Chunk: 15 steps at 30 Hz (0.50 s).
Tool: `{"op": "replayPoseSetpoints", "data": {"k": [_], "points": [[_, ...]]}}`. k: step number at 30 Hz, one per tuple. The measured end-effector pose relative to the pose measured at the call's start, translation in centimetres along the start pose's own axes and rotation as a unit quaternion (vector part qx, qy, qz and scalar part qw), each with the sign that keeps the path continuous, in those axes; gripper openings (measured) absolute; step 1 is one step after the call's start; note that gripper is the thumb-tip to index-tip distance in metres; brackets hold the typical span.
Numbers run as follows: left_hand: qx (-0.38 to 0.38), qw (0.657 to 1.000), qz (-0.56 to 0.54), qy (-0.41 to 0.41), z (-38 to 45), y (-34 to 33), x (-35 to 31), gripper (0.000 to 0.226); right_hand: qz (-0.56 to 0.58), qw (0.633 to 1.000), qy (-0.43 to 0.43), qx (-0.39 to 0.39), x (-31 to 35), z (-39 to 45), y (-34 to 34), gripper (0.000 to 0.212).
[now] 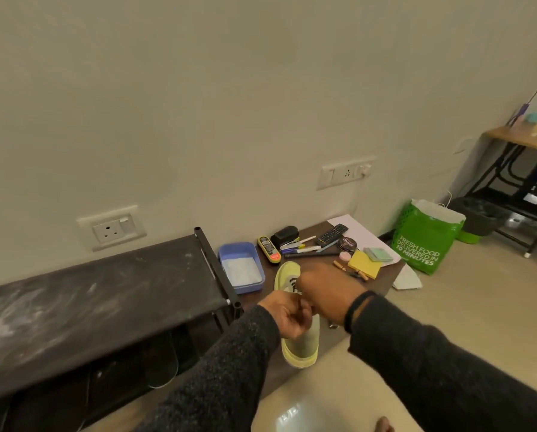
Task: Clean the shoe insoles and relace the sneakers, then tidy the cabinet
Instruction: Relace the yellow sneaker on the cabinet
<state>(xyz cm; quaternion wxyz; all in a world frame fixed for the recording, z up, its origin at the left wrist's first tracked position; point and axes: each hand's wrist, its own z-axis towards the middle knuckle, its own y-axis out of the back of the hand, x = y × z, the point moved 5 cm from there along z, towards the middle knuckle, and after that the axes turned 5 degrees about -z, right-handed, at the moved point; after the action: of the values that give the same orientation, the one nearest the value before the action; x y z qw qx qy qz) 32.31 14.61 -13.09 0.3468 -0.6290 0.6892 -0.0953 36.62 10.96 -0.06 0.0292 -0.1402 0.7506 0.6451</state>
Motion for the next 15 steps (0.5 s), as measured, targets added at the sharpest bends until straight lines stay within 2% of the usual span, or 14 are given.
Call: {"op": "replayPoseSetpoints", "data": {"k": [3,7,8,11,13,15], "points": [[-0.014,1.0,0.011,0.0,0.8,0.1,-0.4,0.031,0.0,0.995,0.003,-0.099,0.9,-2.7,-2.7,0.021],[0.014,0.999,0.045,0.011,0.2,-0.5,-1.6,0.025,0.059,0.971,-0.022,-0.23,-0.1,-4.8,-6.5,0.025],[0.023,0.999,0.034,0.011,0.1,-0.5,-1.9,0.023,0.089,0.967,-0.029,-0.239,-0.5,-5.0,-7.2,0.027],[0.054,0.998,-0.003,0.011,0.1,0.2,-2.4,0.04,0.211,0.942,-0.059,-0.255,-1.8,-5.2,-8.8,0.02],[0.059,0.998,-0.01,0.006,-0.5,0.1,-2.2,0.033,0.331,0.899,-0.112,-0.263,-2.8,-5.5,-9.4,0.015],[0.019,0.998,0.033,-0.041,-0.4,0.0,-1.6,0.018,0.499,0.811,-0.184,-0.241,-3.5,-5.3,-10.7,0.014]]}}
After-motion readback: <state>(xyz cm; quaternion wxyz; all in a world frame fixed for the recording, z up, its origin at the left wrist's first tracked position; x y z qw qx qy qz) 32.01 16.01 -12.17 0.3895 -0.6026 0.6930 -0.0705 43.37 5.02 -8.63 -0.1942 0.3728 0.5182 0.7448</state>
